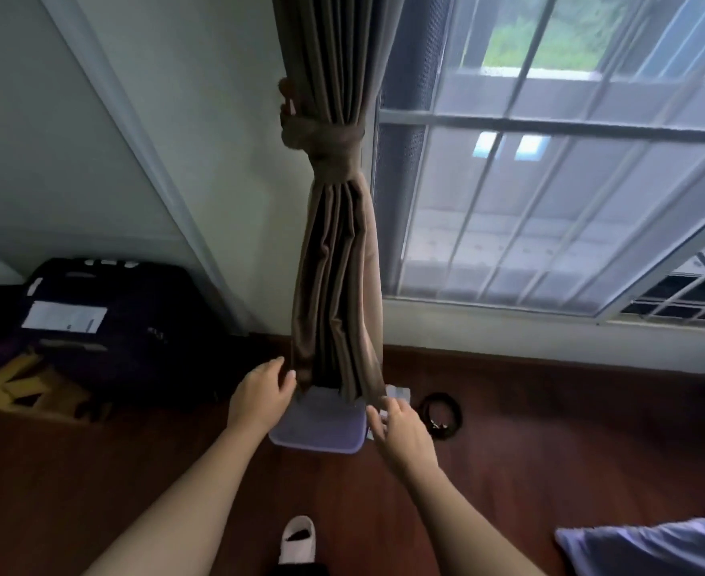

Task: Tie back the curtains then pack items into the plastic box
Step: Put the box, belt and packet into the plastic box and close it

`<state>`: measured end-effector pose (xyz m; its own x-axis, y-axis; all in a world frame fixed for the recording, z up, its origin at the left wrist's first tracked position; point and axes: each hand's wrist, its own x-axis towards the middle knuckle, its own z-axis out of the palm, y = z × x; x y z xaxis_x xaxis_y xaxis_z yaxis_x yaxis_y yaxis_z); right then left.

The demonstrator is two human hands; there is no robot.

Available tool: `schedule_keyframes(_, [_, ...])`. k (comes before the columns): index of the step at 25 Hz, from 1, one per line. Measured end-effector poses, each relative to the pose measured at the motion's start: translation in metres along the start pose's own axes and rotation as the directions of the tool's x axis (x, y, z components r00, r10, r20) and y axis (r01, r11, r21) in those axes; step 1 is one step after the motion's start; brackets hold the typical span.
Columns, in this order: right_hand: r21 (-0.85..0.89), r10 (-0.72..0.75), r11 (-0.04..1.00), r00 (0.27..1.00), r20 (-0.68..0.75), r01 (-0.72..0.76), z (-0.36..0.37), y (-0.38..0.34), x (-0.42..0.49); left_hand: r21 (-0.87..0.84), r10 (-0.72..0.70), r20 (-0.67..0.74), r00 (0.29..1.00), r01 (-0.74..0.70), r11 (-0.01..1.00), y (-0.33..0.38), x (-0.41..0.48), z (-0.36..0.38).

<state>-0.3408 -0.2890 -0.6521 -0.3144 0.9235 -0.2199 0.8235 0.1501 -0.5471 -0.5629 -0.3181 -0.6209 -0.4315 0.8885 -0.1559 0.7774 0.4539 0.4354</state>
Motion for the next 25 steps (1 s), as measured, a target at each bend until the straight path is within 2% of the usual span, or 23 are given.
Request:
schedule_keyframes(3, [0.016, -0.015, 1.0, 0.999, 0.043, 0.014, 0.044, 0.045, -0.006, -0.02, -0.095, -0.002, 0.996, 0.094, 0.995, -0.028, -0.017, 0.05])
schedule_keyframes(7, [0.02, 0.046, 0.999, 0.996, 0.079, -0.048, 0.129, 0.109, 0.02, 0.012, -0.182, 0.019, 0.983, 0.182, 0.983, -0.085, -0.016, 0.147])
schedule_keyframes(10, [0.022, 0.055, 0.998, 0.995, 0.086, -0.057, 0.216, 0.156, 0.065, 0.017, -0.253, 0.014, 0.967, 0.253, 0.967, -0.139, 0.012, 0.237])
schedule_keyframes(14, [0.028, 0.057, 0.998, 0.995, 0.085, -0.06, 0.337, 0.222, 0.127, 0.047, -0.258, -0.017, 0.966, 0.258, 0.965, -0.209, 0.062, 0.353])
schedule_keyframes(18, [0.004, 0.073, 0.997, 0.993, 0.088, -0.074, 0.428, 0.277, 0.175, -0.007, -0.34, -0.038, 0.94, 0.34, 0.94, -0.274, 0.114, 0.444])
schedule_keyframes(25, [0.118, 0.118, 0.984, 0.988, 0.103, -0.13, 0.492, 0.305, 0.216, -0.233, -0.511, 0.015, 0.86, 0.499, 0.834, -0.333, 0.16, 0.5])
